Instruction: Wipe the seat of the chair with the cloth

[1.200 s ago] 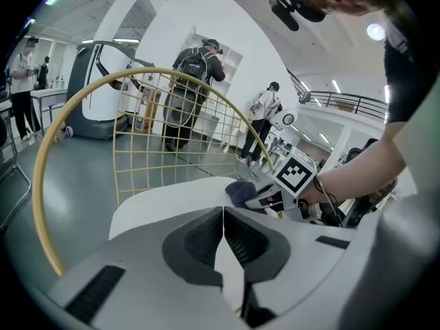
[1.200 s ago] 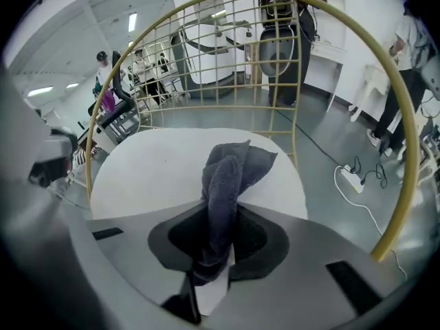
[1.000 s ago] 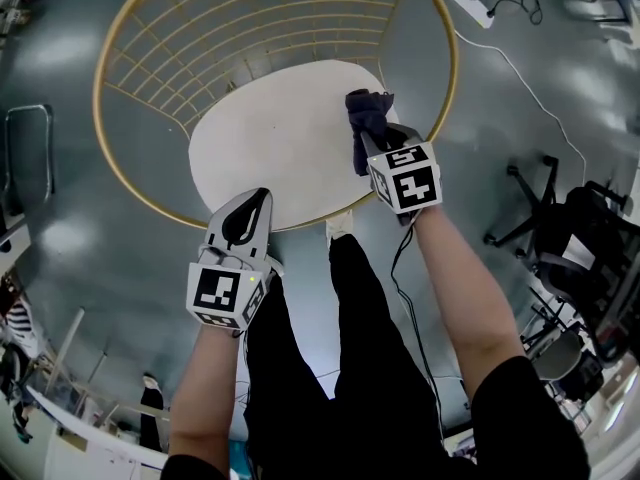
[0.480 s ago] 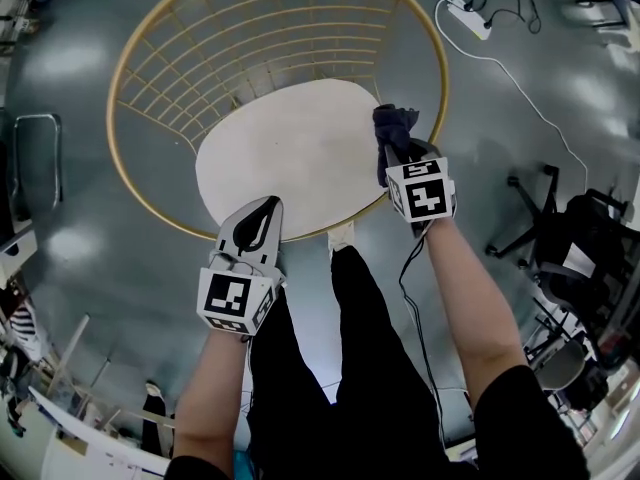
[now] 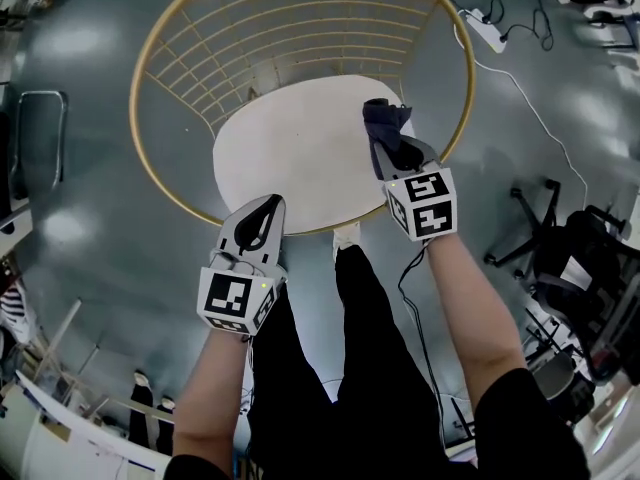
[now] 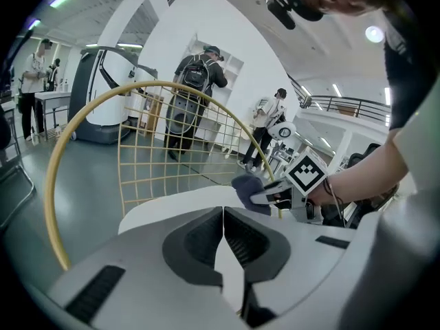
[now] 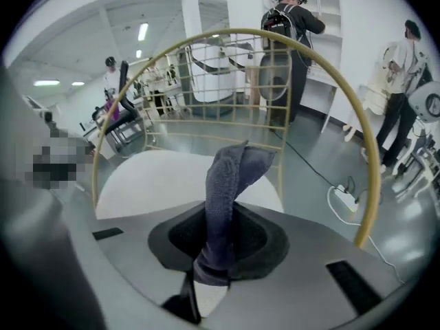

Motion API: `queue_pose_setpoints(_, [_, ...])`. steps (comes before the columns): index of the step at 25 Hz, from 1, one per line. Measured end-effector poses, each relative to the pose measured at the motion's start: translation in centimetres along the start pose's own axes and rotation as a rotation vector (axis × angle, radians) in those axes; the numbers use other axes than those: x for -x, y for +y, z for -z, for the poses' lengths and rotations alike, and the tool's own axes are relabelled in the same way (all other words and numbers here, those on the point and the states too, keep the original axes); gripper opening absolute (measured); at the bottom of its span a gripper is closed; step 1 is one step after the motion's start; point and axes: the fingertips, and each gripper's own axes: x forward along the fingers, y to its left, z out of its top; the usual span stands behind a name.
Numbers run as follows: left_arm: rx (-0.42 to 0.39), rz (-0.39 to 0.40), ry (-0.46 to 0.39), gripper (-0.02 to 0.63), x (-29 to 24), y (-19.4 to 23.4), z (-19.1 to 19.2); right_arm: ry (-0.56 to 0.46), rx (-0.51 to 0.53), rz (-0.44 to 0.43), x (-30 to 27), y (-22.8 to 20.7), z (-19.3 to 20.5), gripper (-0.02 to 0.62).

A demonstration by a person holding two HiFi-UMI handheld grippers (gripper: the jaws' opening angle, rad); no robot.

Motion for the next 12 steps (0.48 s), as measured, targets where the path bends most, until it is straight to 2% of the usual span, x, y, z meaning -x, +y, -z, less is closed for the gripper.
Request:
queue_pose_setpoints(5, [0.019, -0.034, -0.016, 0.02, 2.3, 2.8, 0.2, -0.065, 0.044, -0.204, -2.3, 8.8, -4.3, 0.081])
queue_pose_setpoints(12, [0.045, -0.087, -0.043, 0.02, 5.6, 7.1, 0.3, -0.052, 0.035, -0.425, -6.3, 19.3, -8.2, 0.08])
